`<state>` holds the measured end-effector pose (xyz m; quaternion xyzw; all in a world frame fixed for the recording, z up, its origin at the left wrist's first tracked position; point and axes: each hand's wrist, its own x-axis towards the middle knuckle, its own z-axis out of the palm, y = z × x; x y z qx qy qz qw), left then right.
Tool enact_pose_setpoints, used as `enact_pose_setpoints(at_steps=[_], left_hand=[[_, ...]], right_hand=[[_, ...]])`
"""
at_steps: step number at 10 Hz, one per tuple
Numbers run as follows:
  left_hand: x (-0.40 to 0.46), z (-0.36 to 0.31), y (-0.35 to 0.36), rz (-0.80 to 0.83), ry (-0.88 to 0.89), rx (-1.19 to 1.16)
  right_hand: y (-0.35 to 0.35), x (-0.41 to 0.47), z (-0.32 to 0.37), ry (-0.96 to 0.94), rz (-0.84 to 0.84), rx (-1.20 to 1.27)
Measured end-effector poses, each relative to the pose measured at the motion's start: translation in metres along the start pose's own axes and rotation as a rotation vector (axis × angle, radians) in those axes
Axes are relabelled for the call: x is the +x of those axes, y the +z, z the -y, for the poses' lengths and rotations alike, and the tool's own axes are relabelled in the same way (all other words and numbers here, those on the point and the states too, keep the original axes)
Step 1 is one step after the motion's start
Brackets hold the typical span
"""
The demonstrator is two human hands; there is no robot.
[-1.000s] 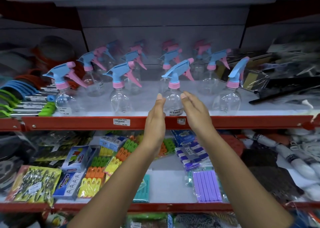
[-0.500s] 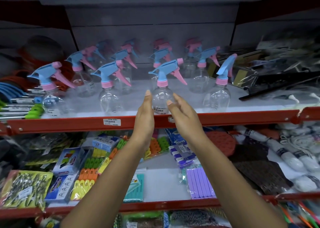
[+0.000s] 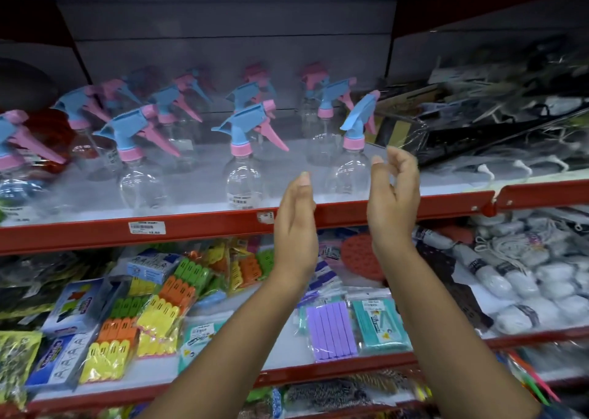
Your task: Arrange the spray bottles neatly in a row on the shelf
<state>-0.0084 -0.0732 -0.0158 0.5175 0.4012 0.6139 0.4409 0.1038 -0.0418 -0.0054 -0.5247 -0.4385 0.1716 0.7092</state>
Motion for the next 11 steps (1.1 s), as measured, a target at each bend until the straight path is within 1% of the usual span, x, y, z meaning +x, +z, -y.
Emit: enact_pose_setpoints(at_steps=[1, 2, 3, 5, 6, 8, 9, 10, 11], left_hand=[[0.005, 0.0, 0.024, 0.094, -0.088, 0.012], [0.008, -0.003, 0.04, 0.137, -0.143, 0.026], [0.009, -0.003, 0.045, 0.128, -0.173, 0.001], [0.019, -0.007, 0.043, 0.115, -0.19, 0.019], [0.023, -0.01, 0.04, 0.107, -0.216, 0.057], [0.023, -0.015, 0.036, 0.169, -0.228, 0.073], [0.019, -0.017, 0.032, 0.167, -0.213, 0.095], [0.012, -0.021, 0.023, 0.135, -0.109, 0.099], [0.005, -0.037, 0.011, 0.101, 0.074, 0.177]], right_hand=[[-0.004, 0.024, -0.004, 0.104, 0.177, -0.088], [-0.006, 0.032, -0.006, 0.176, 0.355, -0.125], [-0.011, 0.029, -0.006, 0.161, 0.414, -0.117], [-0.022, 0.021, 0.002, 0.117, 0.443, -0.082], [-0.023, 0.014, 0.0, 0.123, 0.459, -0.059], [-0.023, 0.005, 0.0, 0.128, 0.442, -0.089], [-0.021, 0.001, 0.003, 0.088, 0.385, -0.15], [-0.02, -0.005, 0.012, -0.037, 0.24, -0.219], [-0.017, -0.003, 0.027, -0.225, 0.134, -0.235]])
